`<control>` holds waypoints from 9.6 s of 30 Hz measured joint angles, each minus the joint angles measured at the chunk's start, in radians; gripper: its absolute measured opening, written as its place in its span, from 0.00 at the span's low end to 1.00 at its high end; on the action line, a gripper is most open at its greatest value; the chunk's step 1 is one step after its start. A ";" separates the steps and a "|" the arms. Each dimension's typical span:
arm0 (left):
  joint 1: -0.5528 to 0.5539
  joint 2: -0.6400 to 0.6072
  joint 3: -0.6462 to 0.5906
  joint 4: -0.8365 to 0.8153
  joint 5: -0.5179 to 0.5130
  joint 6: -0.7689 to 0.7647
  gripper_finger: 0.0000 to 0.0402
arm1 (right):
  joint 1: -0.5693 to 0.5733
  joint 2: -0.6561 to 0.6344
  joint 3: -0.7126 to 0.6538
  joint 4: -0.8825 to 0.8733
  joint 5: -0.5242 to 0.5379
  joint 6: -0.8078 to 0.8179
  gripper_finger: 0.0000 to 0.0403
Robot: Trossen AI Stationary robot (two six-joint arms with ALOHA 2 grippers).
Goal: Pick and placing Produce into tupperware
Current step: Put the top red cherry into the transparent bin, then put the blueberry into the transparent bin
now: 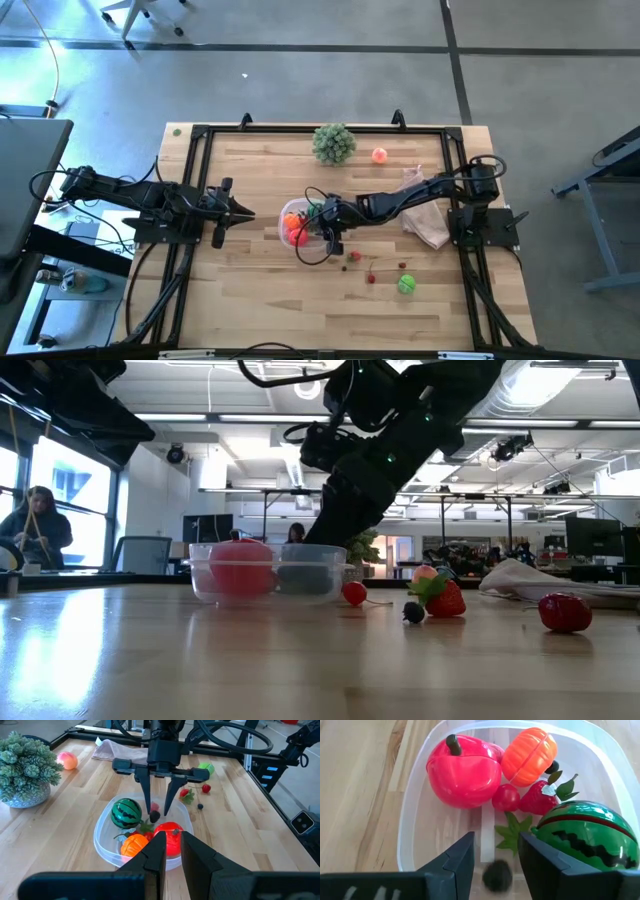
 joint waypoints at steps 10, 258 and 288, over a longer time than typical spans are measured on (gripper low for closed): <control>0.000 0.000 0.000 0.000 0.000 0.000 0.12 | -0.001 -0.067 0.000 0.014 -0.014 -0.030 0.36; 0.000 0.000 0.000 0.000 0.000 0.000 0.12 | -0.008 0.071 0.236 -0.362 -0.037 -0.067 0.30; 0.000 0.000 0.000 0.000 0.000 0.000 0.12 | -0.007 0.040 0.317 -0.476 -0.033 -0.066 0.41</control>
